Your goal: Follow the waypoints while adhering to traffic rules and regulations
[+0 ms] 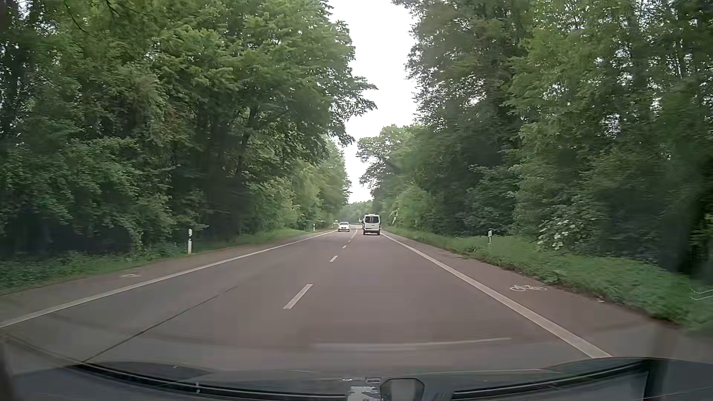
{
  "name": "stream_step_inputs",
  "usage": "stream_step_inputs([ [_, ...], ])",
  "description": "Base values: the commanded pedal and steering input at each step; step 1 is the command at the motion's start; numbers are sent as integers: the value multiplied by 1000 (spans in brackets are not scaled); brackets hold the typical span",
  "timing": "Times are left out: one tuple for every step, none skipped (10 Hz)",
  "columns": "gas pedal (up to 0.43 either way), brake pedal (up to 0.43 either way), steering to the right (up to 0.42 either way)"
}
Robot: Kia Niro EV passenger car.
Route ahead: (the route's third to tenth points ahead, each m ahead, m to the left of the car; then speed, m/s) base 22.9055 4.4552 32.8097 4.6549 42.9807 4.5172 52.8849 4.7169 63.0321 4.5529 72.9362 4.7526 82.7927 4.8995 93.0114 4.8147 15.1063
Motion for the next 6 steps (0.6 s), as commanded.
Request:
stream_step_inputs([
  [150,0,3],
  [150,0,3],
  [150,0,3],
  [150,0,2],
  [150,0,2],
  [150,0,2],
])
